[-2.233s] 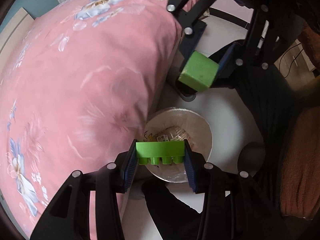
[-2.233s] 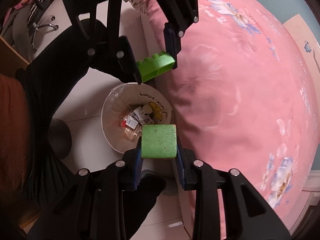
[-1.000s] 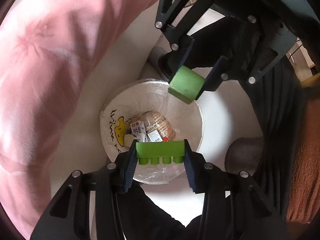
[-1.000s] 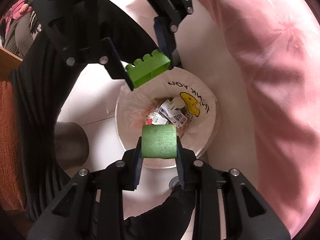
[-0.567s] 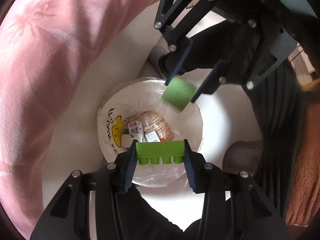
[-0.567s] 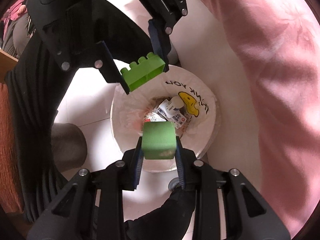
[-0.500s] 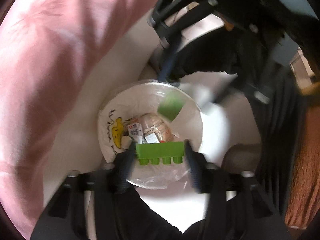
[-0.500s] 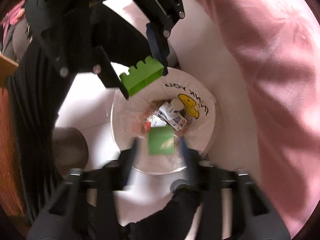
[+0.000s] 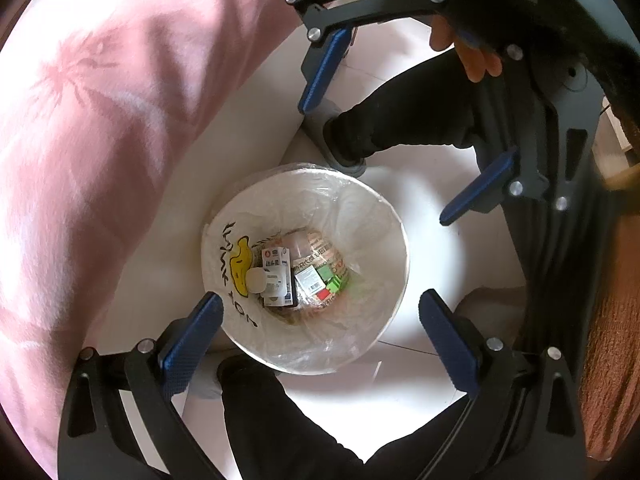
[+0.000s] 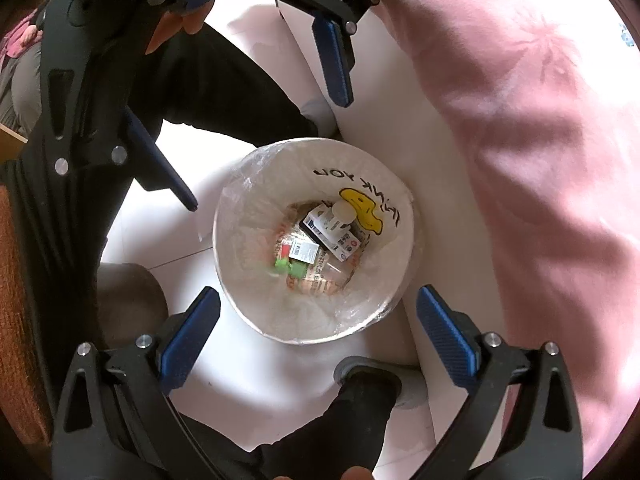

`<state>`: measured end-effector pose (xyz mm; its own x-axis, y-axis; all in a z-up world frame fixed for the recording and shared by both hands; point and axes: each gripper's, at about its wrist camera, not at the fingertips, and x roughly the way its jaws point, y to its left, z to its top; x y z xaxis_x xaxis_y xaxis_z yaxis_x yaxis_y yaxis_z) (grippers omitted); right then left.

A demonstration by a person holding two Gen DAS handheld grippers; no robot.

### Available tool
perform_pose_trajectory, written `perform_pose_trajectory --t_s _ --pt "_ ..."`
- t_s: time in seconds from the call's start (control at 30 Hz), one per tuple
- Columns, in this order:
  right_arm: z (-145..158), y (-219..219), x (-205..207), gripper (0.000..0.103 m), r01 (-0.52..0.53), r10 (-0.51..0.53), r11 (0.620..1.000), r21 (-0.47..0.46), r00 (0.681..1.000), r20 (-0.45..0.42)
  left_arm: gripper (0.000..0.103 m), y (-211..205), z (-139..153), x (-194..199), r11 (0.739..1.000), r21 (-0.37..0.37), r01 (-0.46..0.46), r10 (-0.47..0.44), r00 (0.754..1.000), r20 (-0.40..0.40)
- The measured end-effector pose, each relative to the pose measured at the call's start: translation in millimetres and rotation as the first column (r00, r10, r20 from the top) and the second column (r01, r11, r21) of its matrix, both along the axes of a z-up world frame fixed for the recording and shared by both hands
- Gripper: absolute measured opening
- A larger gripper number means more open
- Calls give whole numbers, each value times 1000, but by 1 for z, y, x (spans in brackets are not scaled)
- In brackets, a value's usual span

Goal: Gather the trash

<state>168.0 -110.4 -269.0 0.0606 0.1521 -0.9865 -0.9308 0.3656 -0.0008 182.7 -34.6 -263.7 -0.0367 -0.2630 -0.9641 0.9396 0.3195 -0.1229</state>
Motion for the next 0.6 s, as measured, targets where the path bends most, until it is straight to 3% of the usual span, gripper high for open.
perform_pose_trajectory --t_s 0.6 --pt "21 -11 -13 96 51 -48 998 -41 995 83 100 4 15 -5 999 -2 -38 38 998 44"
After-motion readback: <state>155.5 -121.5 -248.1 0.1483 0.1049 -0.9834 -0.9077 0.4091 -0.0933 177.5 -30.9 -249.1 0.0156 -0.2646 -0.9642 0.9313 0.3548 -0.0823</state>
